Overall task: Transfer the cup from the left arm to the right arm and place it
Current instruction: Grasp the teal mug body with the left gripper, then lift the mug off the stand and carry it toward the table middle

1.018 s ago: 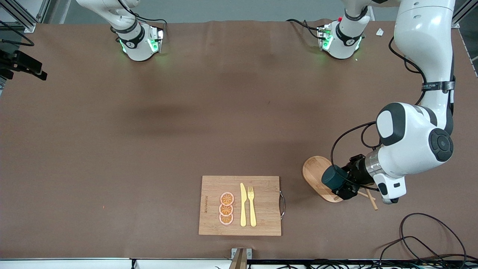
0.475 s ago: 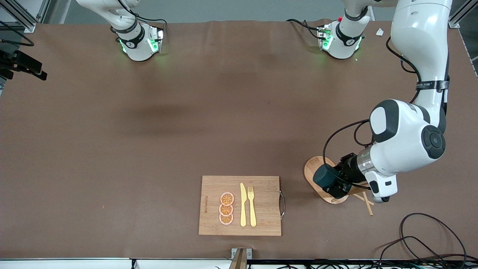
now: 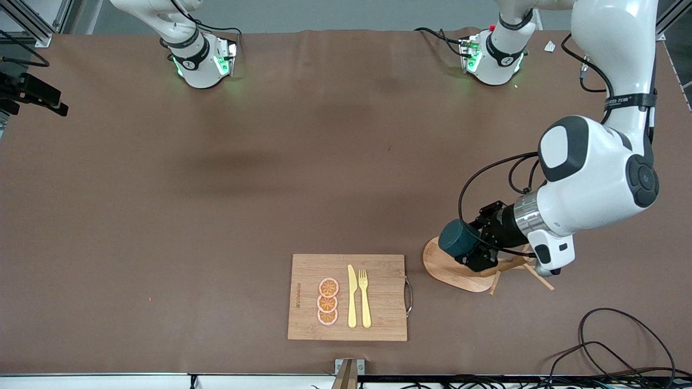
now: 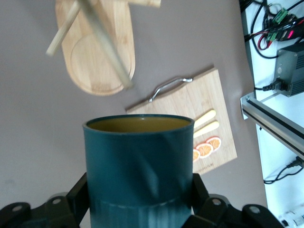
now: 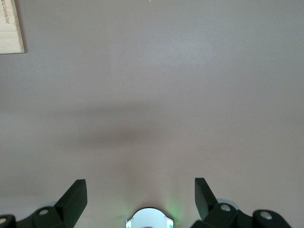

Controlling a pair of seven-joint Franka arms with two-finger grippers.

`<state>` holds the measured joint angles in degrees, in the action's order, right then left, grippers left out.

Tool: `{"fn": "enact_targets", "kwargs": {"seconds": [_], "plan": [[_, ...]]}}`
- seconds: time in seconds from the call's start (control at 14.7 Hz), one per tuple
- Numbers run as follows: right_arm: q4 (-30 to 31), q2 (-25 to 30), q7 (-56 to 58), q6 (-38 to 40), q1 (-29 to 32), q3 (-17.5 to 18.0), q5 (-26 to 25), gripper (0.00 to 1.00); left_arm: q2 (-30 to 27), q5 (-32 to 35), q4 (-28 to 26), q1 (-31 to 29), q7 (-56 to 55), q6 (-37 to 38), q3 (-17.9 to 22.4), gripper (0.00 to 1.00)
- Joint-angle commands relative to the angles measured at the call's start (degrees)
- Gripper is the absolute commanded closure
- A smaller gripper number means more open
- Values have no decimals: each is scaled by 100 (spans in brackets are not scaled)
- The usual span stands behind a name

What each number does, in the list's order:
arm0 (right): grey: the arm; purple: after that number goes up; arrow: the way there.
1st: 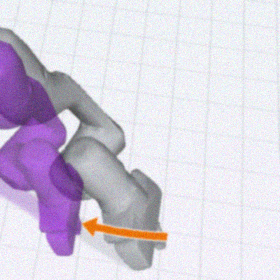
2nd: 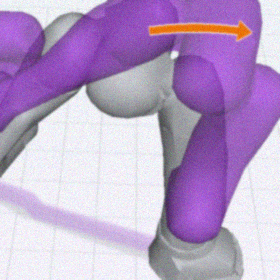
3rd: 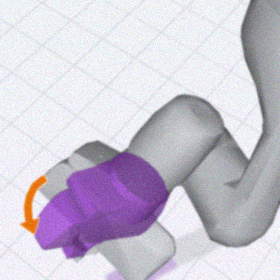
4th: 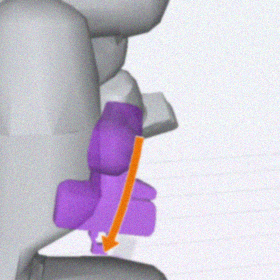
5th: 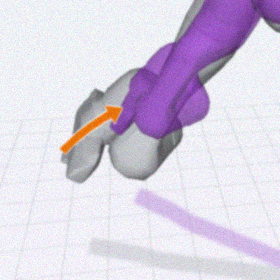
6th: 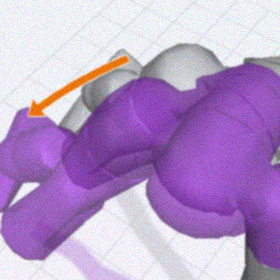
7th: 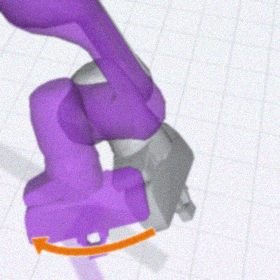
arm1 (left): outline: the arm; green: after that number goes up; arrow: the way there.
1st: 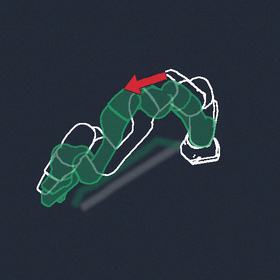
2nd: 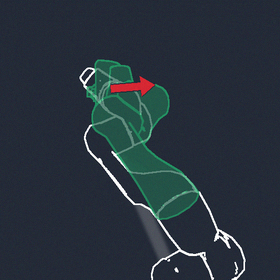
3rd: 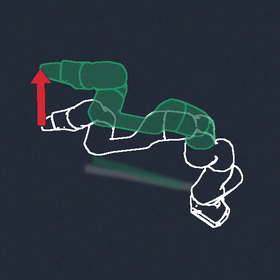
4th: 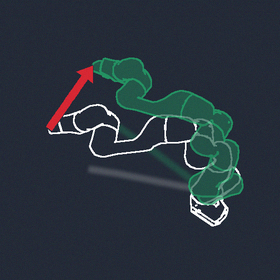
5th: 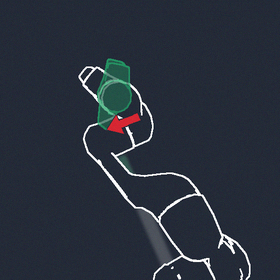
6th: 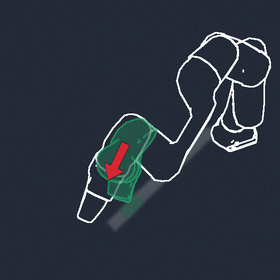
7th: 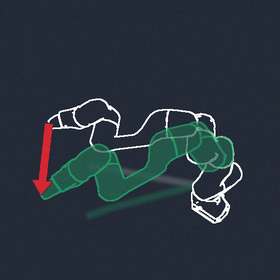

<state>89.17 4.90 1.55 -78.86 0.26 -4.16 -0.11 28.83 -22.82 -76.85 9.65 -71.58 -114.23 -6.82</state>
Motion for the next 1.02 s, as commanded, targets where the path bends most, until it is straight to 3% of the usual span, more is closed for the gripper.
{"fn": "enact_targets", "kwargs": {"seconds": [0.0,0.2,0.41,0.75,0.95], "plan": [[127,152,38,45,106,73,20,0,-203,-117,-59,10,-329,147,-143,46],[127,152,38,55,106,73,20,0,-194,102,-32,211,-356,24,-293,47],[118,152,38,46,106,73,20,0,-203,865,-6,764,-382,-291,-302,50],[-5,108,-23,55,71,82,-16,0,174,3296,-23,2135,-1443,-1398,-285,49],[-14,99,-32,55,97,73,-7,0,455,4836,-15,2742,-1726,-1575,-285,49]]}}
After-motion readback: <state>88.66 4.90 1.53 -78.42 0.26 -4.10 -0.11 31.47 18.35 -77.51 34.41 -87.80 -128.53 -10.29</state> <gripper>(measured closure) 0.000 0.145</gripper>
